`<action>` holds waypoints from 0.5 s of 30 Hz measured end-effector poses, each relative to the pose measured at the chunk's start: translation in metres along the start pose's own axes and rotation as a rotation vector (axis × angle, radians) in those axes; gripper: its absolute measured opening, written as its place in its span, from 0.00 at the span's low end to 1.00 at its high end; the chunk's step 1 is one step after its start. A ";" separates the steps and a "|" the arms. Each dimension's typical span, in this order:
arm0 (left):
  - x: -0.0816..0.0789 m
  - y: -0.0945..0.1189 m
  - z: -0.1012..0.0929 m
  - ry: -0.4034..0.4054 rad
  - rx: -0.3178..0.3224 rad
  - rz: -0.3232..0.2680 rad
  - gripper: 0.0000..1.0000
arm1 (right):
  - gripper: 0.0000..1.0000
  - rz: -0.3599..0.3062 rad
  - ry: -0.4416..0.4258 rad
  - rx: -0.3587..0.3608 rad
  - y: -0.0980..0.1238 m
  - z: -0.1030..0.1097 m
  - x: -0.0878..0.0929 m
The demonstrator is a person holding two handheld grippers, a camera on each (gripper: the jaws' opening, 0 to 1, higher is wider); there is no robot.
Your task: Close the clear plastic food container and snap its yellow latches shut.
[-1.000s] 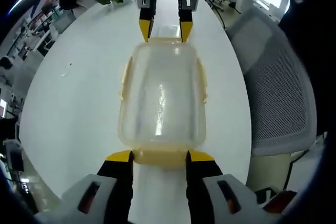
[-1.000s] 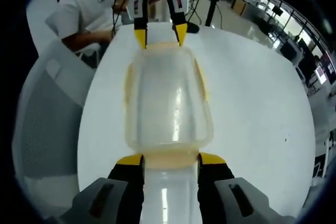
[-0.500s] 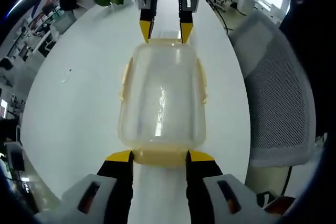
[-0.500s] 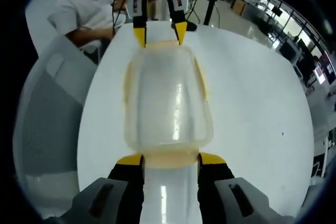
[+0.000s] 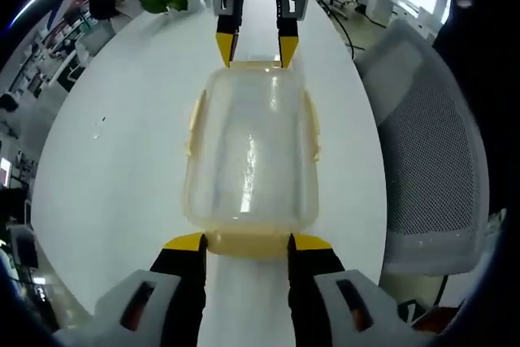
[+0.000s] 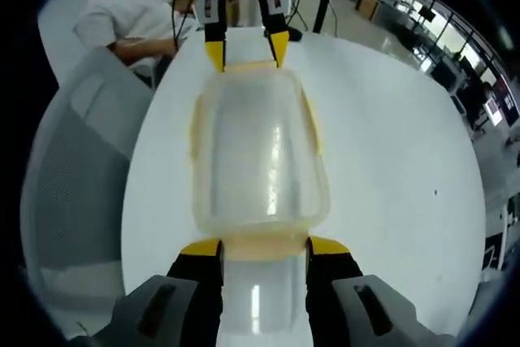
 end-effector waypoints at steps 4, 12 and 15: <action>-0.009 -0.004 0.000 -0.005 0.004 -0.002 0.38 | 0.39 0.003 -0.012 0.001 0.003 0.000 0.008; -0.024 -0.012 0.001 -0.016 0.014 -0.003 0.38 | 0.39 0.016 -0.024 -0.004 0.008 -0.001 0.024; -0.029 -0.013 0.001 -0.018 0.015 -0.005 0.38 | 0.39 0.016 -0.029 -0.002 0.010 -0.002 0.029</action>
Point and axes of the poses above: the point that each gripper's makers call its tool centre point, and the gripper's own axes: y roughly backward along the fingers, z roughly to its left, x roughly out of its underside, the point moved 2 cm from there along y, roughly backward along the fingers, and after that the axes turned 7 degrees about x, right-handed, at the moved point
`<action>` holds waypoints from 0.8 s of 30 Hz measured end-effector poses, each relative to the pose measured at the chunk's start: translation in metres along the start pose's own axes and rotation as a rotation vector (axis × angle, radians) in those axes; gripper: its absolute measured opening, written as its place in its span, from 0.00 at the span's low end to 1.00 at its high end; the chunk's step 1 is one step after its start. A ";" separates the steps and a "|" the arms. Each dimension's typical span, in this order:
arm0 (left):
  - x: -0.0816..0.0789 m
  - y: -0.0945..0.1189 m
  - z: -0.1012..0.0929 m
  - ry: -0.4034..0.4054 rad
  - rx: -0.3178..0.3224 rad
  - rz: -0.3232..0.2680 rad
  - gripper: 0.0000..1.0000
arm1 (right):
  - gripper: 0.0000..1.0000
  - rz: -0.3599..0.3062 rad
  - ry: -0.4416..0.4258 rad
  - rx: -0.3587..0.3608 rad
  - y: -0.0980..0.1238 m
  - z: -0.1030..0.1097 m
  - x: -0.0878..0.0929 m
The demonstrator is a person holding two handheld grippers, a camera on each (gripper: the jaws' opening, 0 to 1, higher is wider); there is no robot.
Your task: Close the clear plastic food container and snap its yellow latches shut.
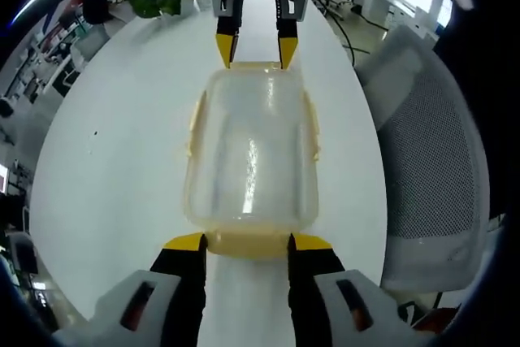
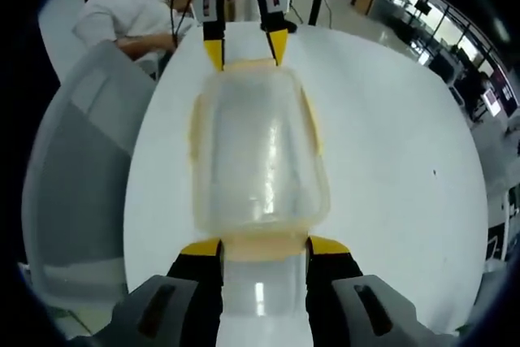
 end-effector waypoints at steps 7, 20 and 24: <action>-0.011 -0.007 0.003 -0.006 0.007 0.002 0.38 | 0.39 0.004 -0.014 0.002 0.003 -0.001 0.012; -0.036 -0.023 0.006 -0.018 0.025 -0.005 0.38 | 0.38 0.018 -0.032 -0.003 0.011 -0.004 0.040; -0.043 -0.028 0.005 -0.017 0.031 -0.005 0.38 | 0.38 0.020 -0.036 -0.006 0.013 -0.004 0.049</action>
Point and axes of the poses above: the point that each gripper's makers call its tool centre point, and the gripper's own axes: y roughly backward along the fingers, z roughly to its left, x roughly out of its underside, the point moved 2 cm from there along y, roughly backward along the fingers, and after that the axes turned 7 degrees about x, right-handed, at the moved point
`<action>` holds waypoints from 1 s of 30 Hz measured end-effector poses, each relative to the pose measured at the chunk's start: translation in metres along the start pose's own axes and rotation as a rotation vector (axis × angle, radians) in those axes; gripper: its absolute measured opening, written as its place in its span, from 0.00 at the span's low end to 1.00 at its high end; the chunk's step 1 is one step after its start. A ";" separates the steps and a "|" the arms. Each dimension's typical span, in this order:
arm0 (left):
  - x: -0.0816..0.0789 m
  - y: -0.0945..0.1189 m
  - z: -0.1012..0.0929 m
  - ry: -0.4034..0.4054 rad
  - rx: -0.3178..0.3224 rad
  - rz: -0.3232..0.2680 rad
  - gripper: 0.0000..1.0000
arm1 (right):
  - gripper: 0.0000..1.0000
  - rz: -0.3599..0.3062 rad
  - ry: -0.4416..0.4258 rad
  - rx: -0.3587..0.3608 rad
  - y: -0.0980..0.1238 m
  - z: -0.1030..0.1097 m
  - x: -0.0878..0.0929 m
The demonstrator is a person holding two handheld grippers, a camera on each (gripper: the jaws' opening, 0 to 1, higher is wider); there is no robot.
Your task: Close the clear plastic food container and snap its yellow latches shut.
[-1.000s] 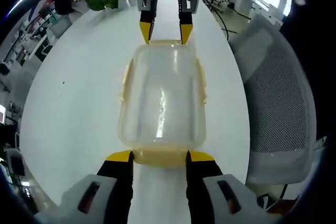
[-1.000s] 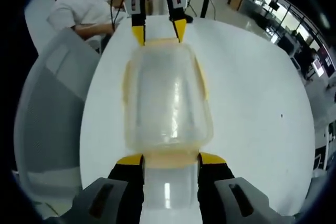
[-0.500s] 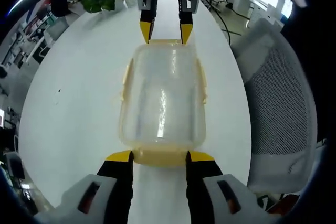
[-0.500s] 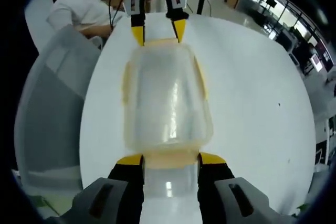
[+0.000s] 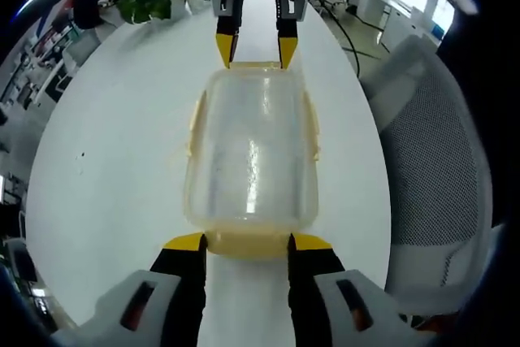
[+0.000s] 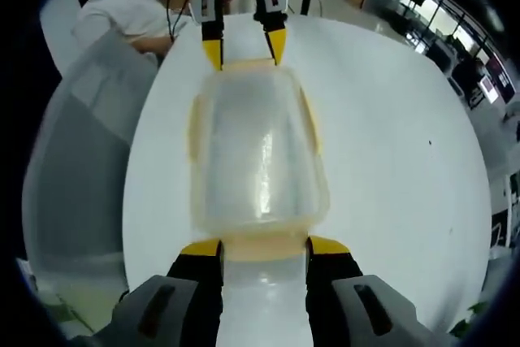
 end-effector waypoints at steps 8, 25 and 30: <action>-0.014 -0.008 -0.002 -0.001 0.006 0.001 0.38 | 0.39 0.004 -0.004 0.000 0.005 0.000 0.015; -0.047 -0.026 -0.001 -0.013 0.025 0.001 0.38 | 0.39 0.011 -0.026 0.001 0.016 -0.002 0.050; -0.052 -0.029 -0.002 -0.014 0.028 0.004 0.38 | 0.39 0.007 -0.033 0.003 0.019 -0.001 0.056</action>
Point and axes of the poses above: the point that each gripper's makers call its tool centre point, and the gripper's own axes: y roughly backward along the fingers, z roughly to its left, x roughly out of its underside, the point moved 2 cm from there along y, roughly backward along the fingers, and after that the axes turned 7 degrees about x, right-handed, at the moved point
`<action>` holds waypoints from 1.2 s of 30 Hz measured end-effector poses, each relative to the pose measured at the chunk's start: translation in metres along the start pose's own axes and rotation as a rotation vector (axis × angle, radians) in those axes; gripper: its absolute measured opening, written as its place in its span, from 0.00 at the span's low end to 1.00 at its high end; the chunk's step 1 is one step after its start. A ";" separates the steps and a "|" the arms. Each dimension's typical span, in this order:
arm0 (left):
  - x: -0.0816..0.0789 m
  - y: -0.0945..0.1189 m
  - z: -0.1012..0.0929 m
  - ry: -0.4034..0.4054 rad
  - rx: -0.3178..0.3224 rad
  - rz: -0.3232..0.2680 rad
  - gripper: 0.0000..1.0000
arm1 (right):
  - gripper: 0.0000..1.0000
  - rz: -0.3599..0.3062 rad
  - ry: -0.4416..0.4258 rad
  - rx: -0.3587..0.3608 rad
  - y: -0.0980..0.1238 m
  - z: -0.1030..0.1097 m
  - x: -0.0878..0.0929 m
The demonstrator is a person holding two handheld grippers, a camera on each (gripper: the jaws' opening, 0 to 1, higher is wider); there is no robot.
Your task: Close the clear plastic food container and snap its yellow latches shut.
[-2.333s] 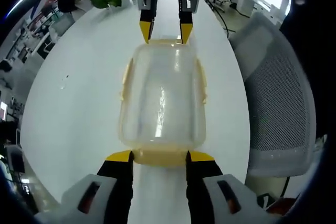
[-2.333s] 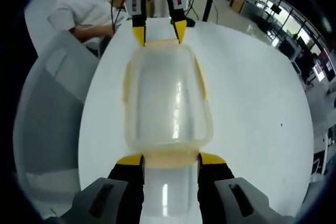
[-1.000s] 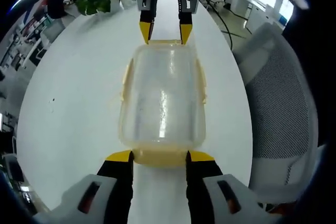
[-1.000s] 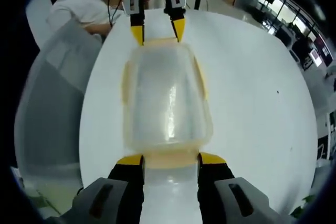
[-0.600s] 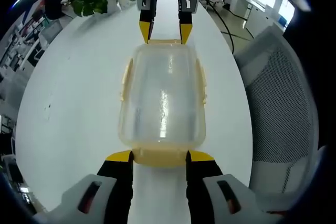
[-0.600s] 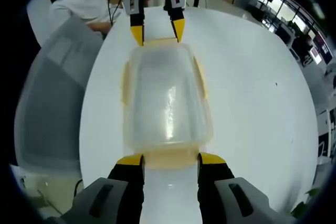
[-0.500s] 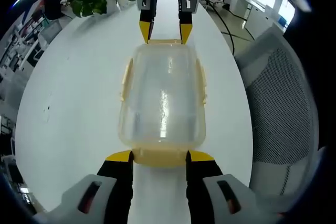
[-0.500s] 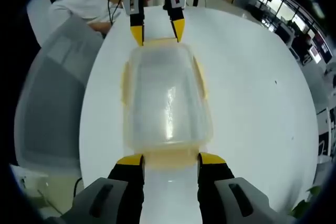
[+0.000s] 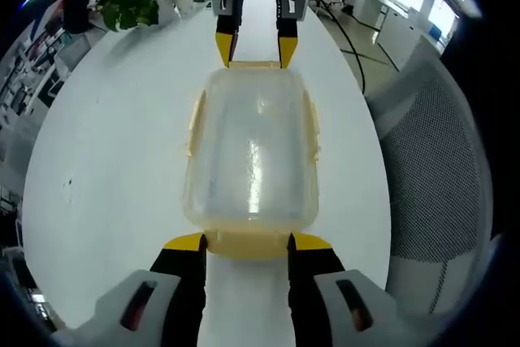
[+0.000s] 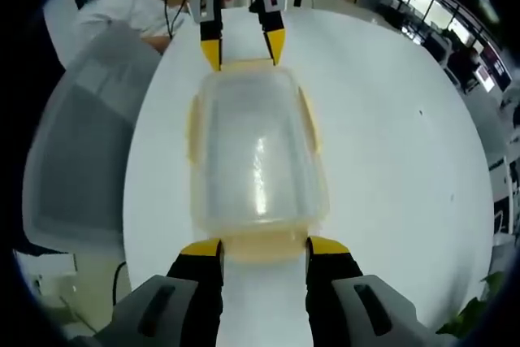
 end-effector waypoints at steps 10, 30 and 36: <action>-0.008 -0.004 -0.003 -0.005 0.004 -0.002 0.38 | 0.39 0.010 -0.003 -0.001 0.002 0.002 0.008; -0.009 -0.009 -0.004 -0.010 0.013 -0.002 0.38 | 0.39 0.022 -0.003 -0.013 -0.001 0.004 0.013; -0.010 -0.008 -0.004 -0.002 0.008 -0.003 0.39 | 0.39 0.012 0.007 -0.009 -0.001 0.003 0.014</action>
Point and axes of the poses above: the point that each gripper's makers call its tool centre point, and the gripper's own axes: y roughly backward along the fingers, z roughly to its left, x roughly out of its underside, the point moved 2 cm from there along y, roughly backward along the fingers, and after that the axes turned 7 degrees about x, right-handed, at the moved point
